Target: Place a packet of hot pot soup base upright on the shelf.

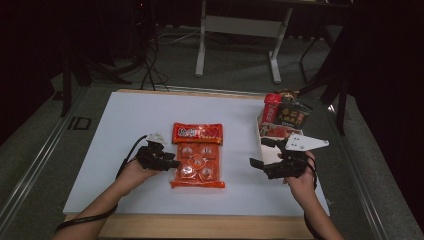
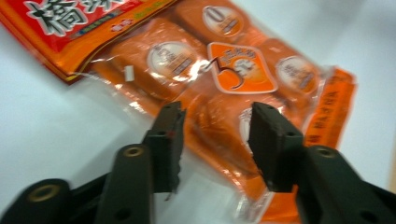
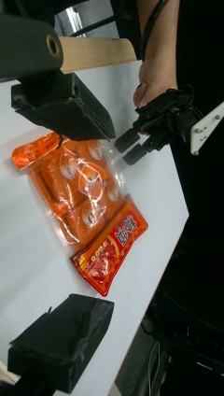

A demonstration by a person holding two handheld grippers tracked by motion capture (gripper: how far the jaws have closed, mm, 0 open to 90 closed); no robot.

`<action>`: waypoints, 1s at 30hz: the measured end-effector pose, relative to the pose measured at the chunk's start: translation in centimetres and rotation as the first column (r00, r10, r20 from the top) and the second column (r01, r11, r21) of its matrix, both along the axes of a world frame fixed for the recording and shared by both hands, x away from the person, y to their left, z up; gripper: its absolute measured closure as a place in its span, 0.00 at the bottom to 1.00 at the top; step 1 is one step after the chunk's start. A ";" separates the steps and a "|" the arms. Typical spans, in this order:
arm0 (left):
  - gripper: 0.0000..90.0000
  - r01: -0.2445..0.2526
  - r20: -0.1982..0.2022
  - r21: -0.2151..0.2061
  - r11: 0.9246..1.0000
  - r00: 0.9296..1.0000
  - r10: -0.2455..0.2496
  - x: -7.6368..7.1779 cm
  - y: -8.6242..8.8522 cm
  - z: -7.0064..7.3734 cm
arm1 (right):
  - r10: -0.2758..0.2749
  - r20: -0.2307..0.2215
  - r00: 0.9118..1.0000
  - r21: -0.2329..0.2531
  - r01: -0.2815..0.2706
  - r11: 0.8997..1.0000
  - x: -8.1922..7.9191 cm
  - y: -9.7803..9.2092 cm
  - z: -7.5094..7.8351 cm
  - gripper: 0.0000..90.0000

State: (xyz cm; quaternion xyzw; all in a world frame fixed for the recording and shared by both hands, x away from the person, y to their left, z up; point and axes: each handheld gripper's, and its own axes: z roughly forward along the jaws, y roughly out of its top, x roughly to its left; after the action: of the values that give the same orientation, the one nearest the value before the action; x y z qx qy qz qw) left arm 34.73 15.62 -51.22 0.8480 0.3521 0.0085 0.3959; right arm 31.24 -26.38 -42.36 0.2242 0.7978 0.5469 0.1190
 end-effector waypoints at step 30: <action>0.37 -0.167 0.013 -0.026 0.986 0.986 0.167 6.0 2.1 -0.2 | -0.016 0.098 0.995 0.037 0.013 0.999 -0.4 -0.4 0.1 0.16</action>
State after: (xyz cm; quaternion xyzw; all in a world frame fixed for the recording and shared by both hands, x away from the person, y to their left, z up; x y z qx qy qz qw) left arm 40.73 17.71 -51.43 0.8105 0.4190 0.0439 0.4070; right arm 30.85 -26.80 -42.22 0.2049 0.7793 0.5707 0.1579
